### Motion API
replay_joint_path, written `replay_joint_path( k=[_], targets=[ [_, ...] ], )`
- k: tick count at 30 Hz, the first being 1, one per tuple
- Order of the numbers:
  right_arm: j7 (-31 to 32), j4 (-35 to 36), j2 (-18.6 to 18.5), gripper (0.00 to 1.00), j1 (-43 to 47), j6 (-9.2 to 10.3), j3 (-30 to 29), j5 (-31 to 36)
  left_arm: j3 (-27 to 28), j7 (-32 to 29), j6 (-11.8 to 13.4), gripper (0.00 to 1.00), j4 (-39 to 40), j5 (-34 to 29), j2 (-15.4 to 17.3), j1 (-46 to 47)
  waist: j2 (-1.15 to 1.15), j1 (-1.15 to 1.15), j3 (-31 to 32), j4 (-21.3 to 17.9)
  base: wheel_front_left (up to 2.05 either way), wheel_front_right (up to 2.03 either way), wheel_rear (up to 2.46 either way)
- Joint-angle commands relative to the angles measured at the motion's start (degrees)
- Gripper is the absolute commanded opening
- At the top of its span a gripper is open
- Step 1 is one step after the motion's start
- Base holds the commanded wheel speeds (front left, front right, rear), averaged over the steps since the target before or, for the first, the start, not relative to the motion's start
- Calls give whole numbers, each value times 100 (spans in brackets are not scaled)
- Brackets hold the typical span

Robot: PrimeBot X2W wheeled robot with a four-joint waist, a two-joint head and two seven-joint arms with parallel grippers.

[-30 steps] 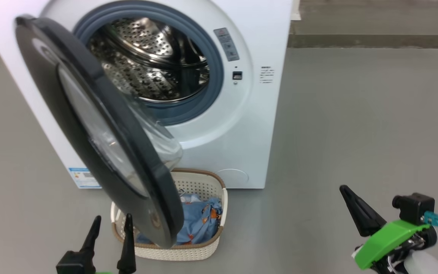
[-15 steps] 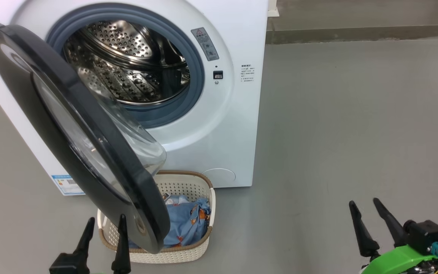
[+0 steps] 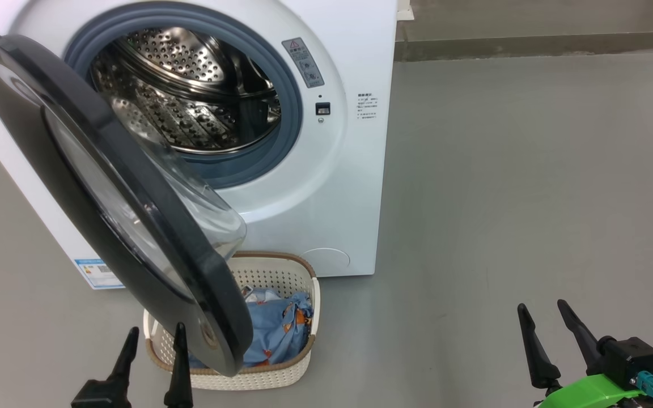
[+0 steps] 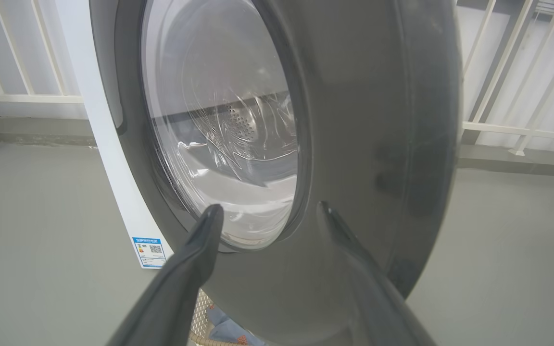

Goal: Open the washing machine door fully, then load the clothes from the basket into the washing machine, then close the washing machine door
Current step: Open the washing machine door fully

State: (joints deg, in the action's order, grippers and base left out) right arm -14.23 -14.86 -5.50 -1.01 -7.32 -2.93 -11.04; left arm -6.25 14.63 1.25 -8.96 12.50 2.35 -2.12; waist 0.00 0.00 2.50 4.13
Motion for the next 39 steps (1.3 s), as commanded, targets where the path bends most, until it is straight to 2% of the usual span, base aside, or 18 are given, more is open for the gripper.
replay_joint_path(
  k=[1, 39],
  targets=[
    [-68, 173, -27, 100, -38, -17, 88, 57, 199, 37, 23, 100, 134, 35, 53, 112, 0, 0, -3, 7, 0, 0, 0],
    [-75, 123, 12, 100, -47, -17, 90, 54, 155, 37, 61, 100, 132, 108, 53, 82, 0, 0, -1, 2, 0, 0, 0]
  ],
)
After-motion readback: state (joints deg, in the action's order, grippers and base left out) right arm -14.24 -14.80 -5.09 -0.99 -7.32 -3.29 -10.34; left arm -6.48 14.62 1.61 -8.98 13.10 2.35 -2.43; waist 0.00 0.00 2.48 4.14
